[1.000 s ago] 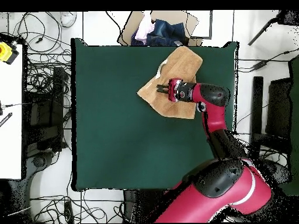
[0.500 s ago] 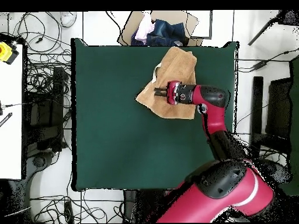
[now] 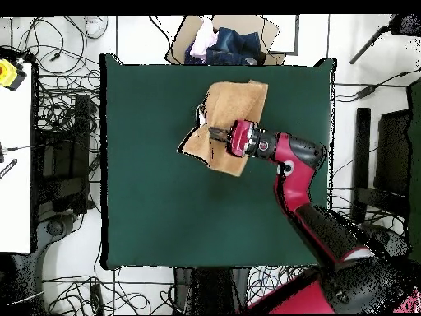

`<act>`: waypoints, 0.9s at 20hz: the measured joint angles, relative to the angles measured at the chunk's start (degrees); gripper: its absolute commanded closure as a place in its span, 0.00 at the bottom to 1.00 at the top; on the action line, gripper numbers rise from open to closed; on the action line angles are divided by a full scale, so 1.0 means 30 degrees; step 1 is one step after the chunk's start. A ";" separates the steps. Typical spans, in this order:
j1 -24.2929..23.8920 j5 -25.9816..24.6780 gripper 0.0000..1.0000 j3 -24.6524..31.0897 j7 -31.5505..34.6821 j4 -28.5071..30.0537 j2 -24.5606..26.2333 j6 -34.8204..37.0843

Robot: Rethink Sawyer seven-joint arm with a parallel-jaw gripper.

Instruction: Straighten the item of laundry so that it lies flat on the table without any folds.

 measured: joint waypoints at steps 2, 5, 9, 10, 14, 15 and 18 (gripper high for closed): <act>-0.0376 0.0259 1.00 0.0597 0.0000 0.1074 -0.0225 0.0147; -0.0498 0.0079 1.00 0.1010 0.0000 0.1808 -0.0030 0.0242; -0.0217 -0.1255 1.00 0.0994 0.0000 0.1237 0.0958 0.0608; -0.0132 -0.1668 1.00 0.0990 0.0000 0.0917 0.1282 0.0745; 0.0227 -0.3293 0.00 0.0964 0.0000 -0.0421 0.2619 0.1207; 0.0333 -0.3679 0.00 0.0947 0.0000 -0.0798 0.2984 0.1255; 0.0642 -0.4393 0.00 0.0925 0.0000 -0.1806 0.3905 0.1255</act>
